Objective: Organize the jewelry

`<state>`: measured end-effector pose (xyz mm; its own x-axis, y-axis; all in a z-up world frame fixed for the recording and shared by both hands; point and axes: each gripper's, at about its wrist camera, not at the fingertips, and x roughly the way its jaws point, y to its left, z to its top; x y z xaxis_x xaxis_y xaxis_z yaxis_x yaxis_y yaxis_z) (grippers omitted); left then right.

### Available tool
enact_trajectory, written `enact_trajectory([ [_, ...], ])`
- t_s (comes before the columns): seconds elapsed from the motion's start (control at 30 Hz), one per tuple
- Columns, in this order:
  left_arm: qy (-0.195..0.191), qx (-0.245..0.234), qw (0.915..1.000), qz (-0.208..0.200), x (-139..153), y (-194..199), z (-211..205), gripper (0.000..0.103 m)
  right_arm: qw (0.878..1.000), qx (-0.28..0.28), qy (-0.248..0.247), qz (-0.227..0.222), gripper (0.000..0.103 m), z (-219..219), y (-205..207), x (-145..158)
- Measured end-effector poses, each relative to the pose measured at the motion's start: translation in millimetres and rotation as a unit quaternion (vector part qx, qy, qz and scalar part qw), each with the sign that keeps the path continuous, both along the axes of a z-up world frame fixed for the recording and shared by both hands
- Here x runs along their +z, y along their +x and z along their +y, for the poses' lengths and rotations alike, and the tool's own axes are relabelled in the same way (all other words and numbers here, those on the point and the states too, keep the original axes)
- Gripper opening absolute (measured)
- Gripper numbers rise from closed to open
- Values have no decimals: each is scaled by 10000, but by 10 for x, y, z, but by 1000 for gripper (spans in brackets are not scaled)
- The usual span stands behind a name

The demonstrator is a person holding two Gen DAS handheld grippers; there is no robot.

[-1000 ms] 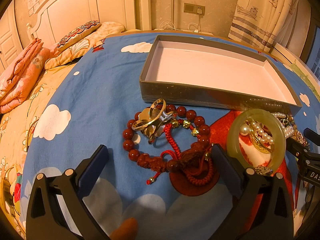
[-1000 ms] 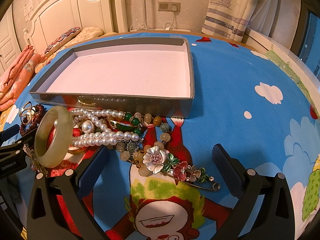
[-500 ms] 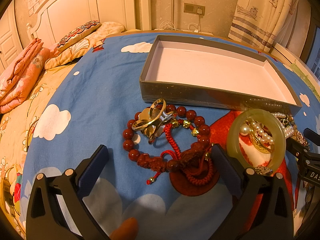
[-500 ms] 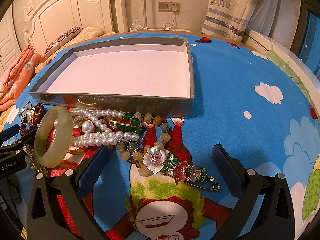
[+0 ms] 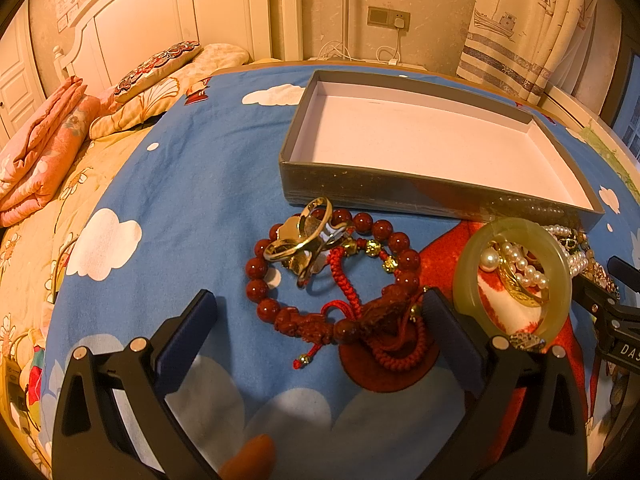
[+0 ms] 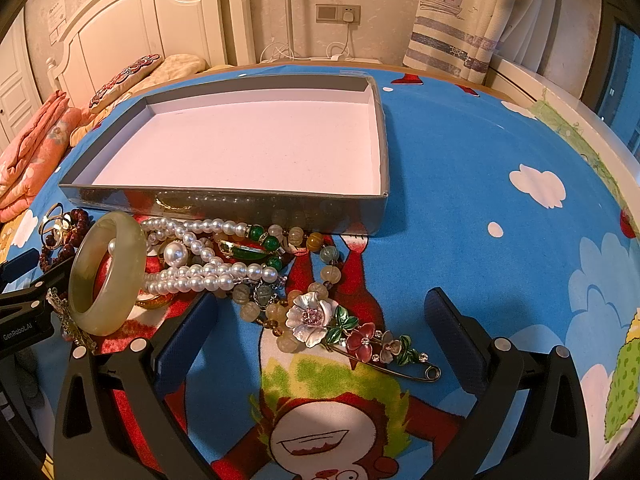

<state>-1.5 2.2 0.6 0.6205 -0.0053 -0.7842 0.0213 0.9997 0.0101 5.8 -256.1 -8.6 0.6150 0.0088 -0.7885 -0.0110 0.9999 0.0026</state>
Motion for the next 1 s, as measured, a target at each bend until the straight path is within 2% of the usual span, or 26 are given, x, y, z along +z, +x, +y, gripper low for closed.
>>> enact_trajectory([
  [0.4, -3, 17, 10000, 4, -4, -6, 19, 101, 10000, -39, 20, 37, 99, 6, 20, 8],
  [0.67, 3, 6, 9999, 149, 25, -28, 26, 101, 9967, 601, 197, 510, 99, -76, -60, 53],
  [0.8, -59, -237, 9995, 214, 33, -137, 67, 101, 9953, 781, 458, 343, 99, -154, -234, 65],
  [0.9, -318, -378, 9987, 148, 50, -319, 152, 101, 9939, 791, 705, 310, 99, -213, -306, 105],
  [1.0, -576, -388, 9976, -58, 61, -541, 249, 101, 9901, 1074, 900, -84, 99, -167, -353, 268],
])
